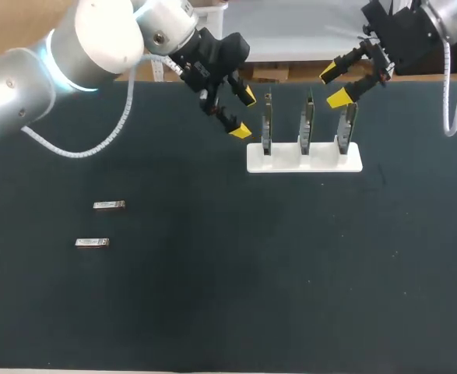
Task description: Pick up the optical module with the left hand, and insert it into the network port with the right hand.
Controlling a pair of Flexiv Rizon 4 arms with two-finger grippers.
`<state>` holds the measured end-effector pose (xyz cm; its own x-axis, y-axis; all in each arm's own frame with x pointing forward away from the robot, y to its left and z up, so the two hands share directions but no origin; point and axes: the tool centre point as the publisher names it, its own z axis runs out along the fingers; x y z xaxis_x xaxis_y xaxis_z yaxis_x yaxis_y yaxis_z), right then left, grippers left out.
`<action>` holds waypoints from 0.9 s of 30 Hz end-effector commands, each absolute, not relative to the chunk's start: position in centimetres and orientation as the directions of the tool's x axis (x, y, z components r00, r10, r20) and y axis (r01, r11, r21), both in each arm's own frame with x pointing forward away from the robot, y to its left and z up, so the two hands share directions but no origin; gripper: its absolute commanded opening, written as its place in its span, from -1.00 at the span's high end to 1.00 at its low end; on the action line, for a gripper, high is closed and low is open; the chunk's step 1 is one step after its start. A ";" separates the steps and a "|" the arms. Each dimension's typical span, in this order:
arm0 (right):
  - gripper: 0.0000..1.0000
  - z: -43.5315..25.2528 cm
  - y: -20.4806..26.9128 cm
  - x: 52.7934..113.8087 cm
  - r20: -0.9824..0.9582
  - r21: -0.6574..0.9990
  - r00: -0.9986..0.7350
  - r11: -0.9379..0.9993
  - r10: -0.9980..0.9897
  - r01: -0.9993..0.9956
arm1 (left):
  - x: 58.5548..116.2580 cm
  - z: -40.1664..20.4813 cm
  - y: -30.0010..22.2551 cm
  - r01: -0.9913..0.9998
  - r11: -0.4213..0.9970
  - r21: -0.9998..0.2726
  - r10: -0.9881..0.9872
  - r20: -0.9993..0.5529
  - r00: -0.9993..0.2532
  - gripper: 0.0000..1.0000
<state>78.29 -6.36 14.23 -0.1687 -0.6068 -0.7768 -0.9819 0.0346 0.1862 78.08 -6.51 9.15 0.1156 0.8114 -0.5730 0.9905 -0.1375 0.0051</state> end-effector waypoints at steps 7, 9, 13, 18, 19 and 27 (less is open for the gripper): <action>-1.00 14.2 -6.3 78.2 -0.777 0.184 -0.169 0.037 -0.607 -0.982 | 72.6 10.4 -0.2 0.989 -0.104 0.106 0.891 -0.432 0.140 -1.00; -1.00 14.2 -6.3 78.2 -0.777 0.184 -0.169 0.037 -0.607 -0.982 | 71.8 10.3 1.5 0.990 -0.089 0.106 0.907 -0.402 0.124 -1.00; -1.00 14.2 -6.3 78.2 -0.777 0.184 -0.169 0.037 -0.607 -0.982 | 70.6 10.0 4.2 0.991 -0.066 0.119 0.934 -0.342 0.103 -1.00; -1.00 14.2 -6.3 78.2 -0.777 0.184 -0.169 0.037 -0.607 -0.982 | 69.3 9.7 7.4 0.990 -0.042 0.135 0.960 -0.270 0.077 -1.00; -1.00 14.2 -6.3 78.2 -0.777 0.184 -0.169 0.037 -0.607 -0.982 | 69.1 9.6 8.1 0.990 -0.036 0.139 0.963 -0.260 0.072 -1.00; -1.00 14.2 -6.3 78.2 -0.777 0.184 -0.169 0.037 -0.607 -0.982 | 67.5 8.4 12.9 0.986 0.022 0.165 0.988 -0.153 0.004 -1.00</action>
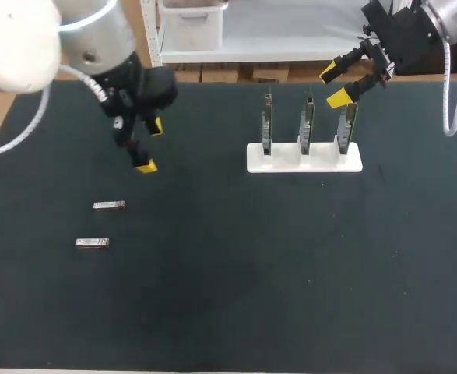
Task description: Pick up the optical module with the left hand, and insert it into the network port with the right hand.
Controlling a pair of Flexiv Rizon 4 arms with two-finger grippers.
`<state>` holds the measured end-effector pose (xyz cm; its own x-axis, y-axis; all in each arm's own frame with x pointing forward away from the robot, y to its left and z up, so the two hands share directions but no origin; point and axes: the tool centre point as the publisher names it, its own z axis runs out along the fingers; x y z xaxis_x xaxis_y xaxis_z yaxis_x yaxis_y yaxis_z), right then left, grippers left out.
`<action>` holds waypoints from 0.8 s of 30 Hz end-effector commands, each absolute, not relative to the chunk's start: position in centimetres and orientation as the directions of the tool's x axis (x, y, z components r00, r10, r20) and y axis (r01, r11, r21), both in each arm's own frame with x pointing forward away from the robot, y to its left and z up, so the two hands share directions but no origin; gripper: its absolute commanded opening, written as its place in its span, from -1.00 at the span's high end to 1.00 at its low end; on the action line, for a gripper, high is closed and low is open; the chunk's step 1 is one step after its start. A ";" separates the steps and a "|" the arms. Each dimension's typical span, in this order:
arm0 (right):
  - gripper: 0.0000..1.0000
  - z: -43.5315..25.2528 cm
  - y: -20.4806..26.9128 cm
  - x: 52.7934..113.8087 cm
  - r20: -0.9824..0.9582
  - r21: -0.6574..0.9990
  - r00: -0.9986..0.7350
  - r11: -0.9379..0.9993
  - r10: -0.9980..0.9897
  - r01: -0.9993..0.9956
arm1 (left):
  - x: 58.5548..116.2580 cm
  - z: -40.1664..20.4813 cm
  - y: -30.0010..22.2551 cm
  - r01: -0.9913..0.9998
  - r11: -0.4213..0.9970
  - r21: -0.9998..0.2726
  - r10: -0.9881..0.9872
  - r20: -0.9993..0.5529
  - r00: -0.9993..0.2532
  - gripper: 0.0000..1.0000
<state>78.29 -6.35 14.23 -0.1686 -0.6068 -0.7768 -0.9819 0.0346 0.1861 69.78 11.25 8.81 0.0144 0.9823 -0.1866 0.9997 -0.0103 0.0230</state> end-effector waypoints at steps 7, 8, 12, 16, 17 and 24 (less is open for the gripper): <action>-1.00 14.2 -6.3 78.2 -0.777 0.184 -0.169 0.037 -0.607 -0.982 | 65.9 6.8 15.7 0.979 0.031 0.201 1.000 -0.008 -0.030 -1.00; -1.00 14.2 -6.3 78.2 -0.777 0.184 -0.169 0.037 -0.607 -0.982 | 65.7 6.5 16.1 0.979 0.035 0.199 0.999 -0.001 -0.036 -1.00; -1.00 14.2 -6.3 78.2 -0.777 0.184 -0.169 0.037 -0.607 -0.982 | 65.0 5.1 17.2 0.981 0.052 0.188 0.998 0.033 -0.059 -1.00; -1.00 14.2 -6.3 78.2 -0.777 0.184 -0.169 0.037 -0.607 -0.982 | 65.0 4.2 18.0 0.982 0.059 0.180 0.996 0.050 -0.069 -1.00; -1.00 14.2 -6.3 78.2 -0.777 0.184 -0.169 0.037 -0.607 -0.982 | 65.0 4.0 18.3 0.983 0.062 0.175 0.996 0.051 -0.072 -1.00; -1.00 14.2 -6.3 78.2 -0.777 0.184 -0.169 0.037 -0.607 -0.982 | 64.7 2.4 19.6 0.987 0.080 0.138 0.995 0.056 -0.088 -1.00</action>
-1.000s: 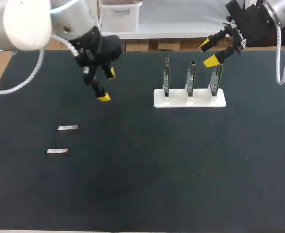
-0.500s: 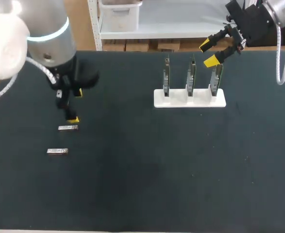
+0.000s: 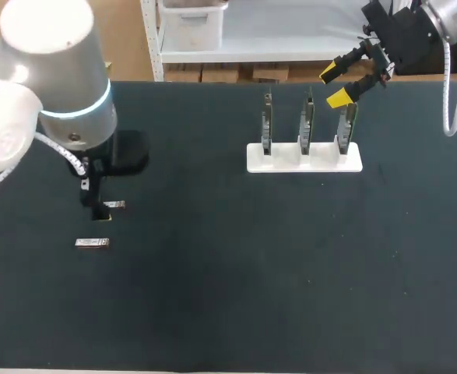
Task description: Pick up the optical module with the left hand, and insert it into the network port with the right hand.
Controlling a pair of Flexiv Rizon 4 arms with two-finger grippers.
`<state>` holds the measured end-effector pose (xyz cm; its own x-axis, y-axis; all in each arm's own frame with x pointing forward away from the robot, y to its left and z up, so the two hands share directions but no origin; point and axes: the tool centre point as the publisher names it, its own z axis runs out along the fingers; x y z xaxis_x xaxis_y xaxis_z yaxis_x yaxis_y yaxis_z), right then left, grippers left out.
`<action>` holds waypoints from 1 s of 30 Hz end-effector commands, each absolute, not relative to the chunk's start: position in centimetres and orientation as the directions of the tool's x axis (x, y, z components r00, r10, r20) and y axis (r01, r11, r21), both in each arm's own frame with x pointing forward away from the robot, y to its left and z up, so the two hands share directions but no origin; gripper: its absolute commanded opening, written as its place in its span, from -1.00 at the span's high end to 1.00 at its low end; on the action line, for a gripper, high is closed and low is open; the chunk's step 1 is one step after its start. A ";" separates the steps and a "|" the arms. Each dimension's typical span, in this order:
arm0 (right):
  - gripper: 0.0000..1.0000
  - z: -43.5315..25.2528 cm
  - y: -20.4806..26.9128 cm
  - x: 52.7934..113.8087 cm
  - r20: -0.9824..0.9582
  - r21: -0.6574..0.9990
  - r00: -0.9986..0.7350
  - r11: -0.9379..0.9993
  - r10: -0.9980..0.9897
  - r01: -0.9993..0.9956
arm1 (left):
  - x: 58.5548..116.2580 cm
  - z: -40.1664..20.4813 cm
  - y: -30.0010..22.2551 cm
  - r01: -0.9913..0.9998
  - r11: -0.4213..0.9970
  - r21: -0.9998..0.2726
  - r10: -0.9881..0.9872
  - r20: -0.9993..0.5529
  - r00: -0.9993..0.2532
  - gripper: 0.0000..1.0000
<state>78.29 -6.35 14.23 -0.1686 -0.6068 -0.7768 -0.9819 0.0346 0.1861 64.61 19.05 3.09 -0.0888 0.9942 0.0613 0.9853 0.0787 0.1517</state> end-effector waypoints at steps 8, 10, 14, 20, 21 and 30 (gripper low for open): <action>-1.00 14.2 -6.3 78.2 -0.777 0.184 -0.169 0.037 -0.607 -0.982 | 64.1 0.8 21.2 0.987 0.118 0.109 0.990 0.064 -0.125 -1.00; -1.00 14.2 -6.3 78.2 -0.777 0.184 -0.169 0.037 -0.607 -0.982 | 64.1 0.4 21.4 0.986 0.126 0.110 0.989 0.061 -0.133 -1.00; -1.00 14.2 -6.3 78.2 -0.777 0.184 -0.169 0.037 -0.607 -0.982 | 64.2 0.0 21.7 0.984 0.140 0.110 0.988 0.050 -0.146 -1.00; -1.00 14.2 -6.3 78.2 -0.777 0.184 -0.169 0.037 -0.607 -0.982 | 64.8 0.0 21.8 0.982 0.152 0.115 0.987 0.028 -0.156 -1.00; -1.00 14.2 -6.3 78.2 -0.777 0.184 -0.169 0.037 -0.607 -0.982 | 64.9 0.0 21.8 0.981 0.151 0.119 0.988 0.028 -0.155 -1.00; -1.00 14.2 -6.3 78.2 -0.777 0.184 -0.169 0.037 -0.607 -0.982 | 65.8 -0.3 21.4 0.990 0.116 0.085 0.993 0.012 -0.117 -1.00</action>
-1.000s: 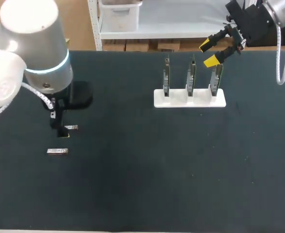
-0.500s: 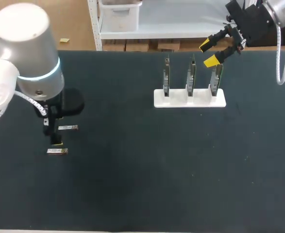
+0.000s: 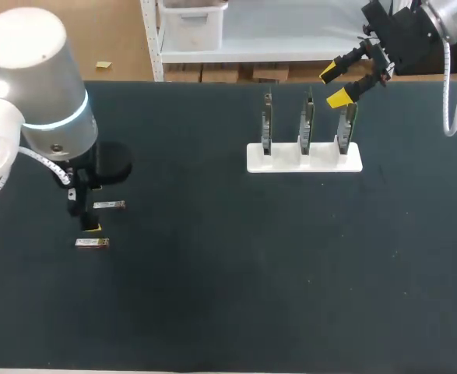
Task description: Pick up the optical module with the left hand, and insert it into the network port with the right hand.
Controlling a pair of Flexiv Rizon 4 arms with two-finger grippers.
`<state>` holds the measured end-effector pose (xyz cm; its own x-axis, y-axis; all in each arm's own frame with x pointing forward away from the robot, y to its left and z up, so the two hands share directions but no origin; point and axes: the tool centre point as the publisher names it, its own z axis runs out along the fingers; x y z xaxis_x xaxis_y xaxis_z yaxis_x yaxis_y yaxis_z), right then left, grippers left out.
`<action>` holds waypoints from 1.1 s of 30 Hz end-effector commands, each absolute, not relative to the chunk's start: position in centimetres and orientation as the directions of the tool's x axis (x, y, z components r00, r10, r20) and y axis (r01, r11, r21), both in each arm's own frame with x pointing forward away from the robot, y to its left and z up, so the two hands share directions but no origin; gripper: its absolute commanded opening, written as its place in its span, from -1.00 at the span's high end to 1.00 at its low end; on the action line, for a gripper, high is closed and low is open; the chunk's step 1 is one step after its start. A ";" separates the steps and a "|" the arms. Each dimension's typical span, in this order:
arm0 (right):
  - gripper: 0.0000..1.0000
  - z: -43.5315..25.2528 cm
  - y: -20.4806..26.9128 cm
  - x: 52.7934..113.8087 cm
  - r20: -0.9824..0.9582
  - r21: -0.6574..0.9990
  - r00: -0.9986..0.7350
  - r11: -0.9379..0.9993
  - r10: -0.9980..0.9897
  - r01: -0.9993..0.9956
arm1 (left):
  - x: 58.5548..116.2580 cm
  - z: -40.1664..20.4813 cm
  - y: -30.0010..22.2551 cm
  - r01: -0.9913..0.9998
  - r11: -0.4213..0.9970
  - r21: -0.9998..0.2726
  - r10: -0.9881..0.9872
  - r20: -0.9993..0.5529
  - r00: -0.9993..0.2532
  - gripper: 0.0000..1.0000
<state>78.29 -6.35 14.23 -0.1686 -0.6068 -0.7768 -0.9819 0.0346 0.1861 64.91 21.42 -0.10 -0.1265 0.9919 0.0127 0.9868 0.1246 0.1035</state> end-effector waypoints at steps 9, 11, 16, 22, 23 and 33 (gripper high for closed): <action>-1.00 14.2 -6.3 78.2 -0.777 0.184 -0.169 0.037 -0.607 -0.982 | 66.5 -0.9 21.4 0.992 0.106 0.066 0.994 -0.003 -0.106 -1.00; -1.00 14.2 -6.3 78.2 -0.777 0.184 -0.169 0.037 -0.607 -0.982 | 66.6 -1.1 21.2 0.993 0.103 0.059 0.995 -0.006 -0.103 -1.00; -1.00 14.2 -6.3 78.2 -0.777 0.184 -0.169 0.037 -0.607 -0.982 | 66.5 -1.5 21.1 0.993 0.106 0.047 0.994 -0.018 -0.105 -1.00; -1.00 14.2 -6.3 78.2 -0.777 0.184 -0.169 0.037 -0.607 -0.982 | 66.2 -2.0 21.1 0.994 0.102 0.029 0.995 -0.018 -0.101 -1.00; -1.00 14.2 -6.3 78.2 -0.777 0.184 -0.169 0.037 -0.607 -0.982 | 66.1 -2.1 21.1 0.995 0.100 0.028 0.995 -0.016 -0.100 -1.00; -1.00 14.2 -6.3 78.2 -0.777 0.184 -0.169 0.037 -0.607 -0.982 | 66.1 -2.2 21.3 0.995 0.099 0.018 0.995 -0.021 -0.098 1.00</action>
<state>78.29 -6.35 14.23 -0.1686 -0.6068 -0.7768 -0.9819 0.0347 0.1861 65.79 21.15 -1.90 -0.1032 0.9945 -0.0177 0.9943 0.1036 0.0253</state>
